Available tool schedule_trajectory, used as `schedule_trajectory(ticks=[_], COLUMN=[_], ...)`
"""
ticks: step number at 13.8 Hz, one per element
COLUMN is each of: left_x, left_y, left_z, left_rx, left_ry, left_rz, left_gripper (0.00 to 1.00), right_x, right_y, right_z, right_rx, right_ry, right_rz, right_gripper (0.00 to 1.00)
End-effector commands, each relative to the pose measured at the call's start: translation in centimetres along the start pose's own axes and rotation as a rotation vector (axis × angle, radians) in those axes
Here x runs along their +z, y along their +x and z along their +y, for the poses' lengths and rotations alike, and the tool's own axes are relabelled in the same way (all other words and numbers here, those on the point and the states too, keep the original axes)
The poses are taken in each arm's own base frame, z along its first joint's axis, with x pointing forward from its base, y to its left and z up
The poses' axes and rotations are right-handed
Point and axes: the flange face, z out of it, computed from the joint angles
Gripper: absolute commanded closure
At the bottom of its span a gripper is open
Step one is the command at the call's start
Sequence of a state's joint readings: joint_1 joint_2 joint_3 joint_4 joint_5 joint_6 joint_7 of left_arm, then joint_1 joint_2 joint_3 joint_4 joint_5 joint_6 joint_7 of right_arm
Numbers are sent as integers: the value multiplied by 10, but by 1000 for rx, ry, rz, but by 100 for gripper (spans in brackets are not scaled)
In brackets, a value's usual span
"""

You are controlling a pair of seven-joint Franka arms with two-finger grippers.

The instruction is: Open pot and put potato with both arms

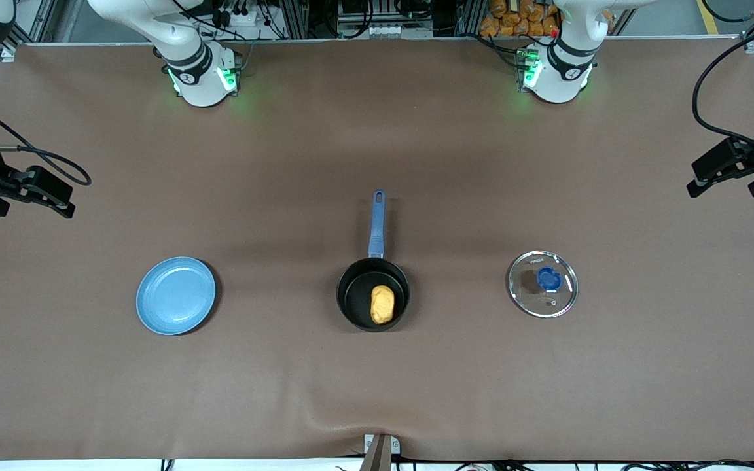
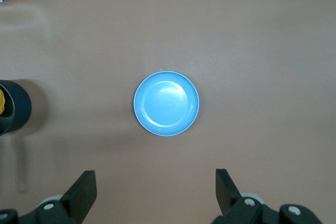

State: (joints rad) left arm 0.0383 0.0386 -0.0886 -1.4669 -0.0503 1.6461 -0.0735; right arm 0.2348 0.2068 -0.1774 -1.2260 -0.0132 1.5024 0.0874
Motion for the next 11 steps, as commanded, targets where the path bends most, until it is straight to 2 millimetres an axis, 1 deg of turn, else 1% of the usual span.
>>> schedule_trajectory(ticks=[1, 3, 4, 9, 11], left_x=[-8, -9, -9, -12, -13], left_y=[0, -2, -2, -2, -2], left_z=[7, 19, 20, 11, 10], left_rx=[-22, -79, -82, -47, -45], left_ry=[16, 18, 17, 46, 54], left_rz=[6, 9, 9, 17, 20], left_gripper=[0, 0, 0, 0, 0], right_x=[-5, -3, -3, -1, 1], right_y=[-6, -5, -5, -1, -2], right_z=[-2, -2, -2, -4, -5], right_rx=[-19, -22, -22, -23, -19], right_ry=[-2, -3, -3, 2, 19], right_rz=[5, 5, 4, 17, 7], right_gripper=[0, 0, 0, 0, 0])
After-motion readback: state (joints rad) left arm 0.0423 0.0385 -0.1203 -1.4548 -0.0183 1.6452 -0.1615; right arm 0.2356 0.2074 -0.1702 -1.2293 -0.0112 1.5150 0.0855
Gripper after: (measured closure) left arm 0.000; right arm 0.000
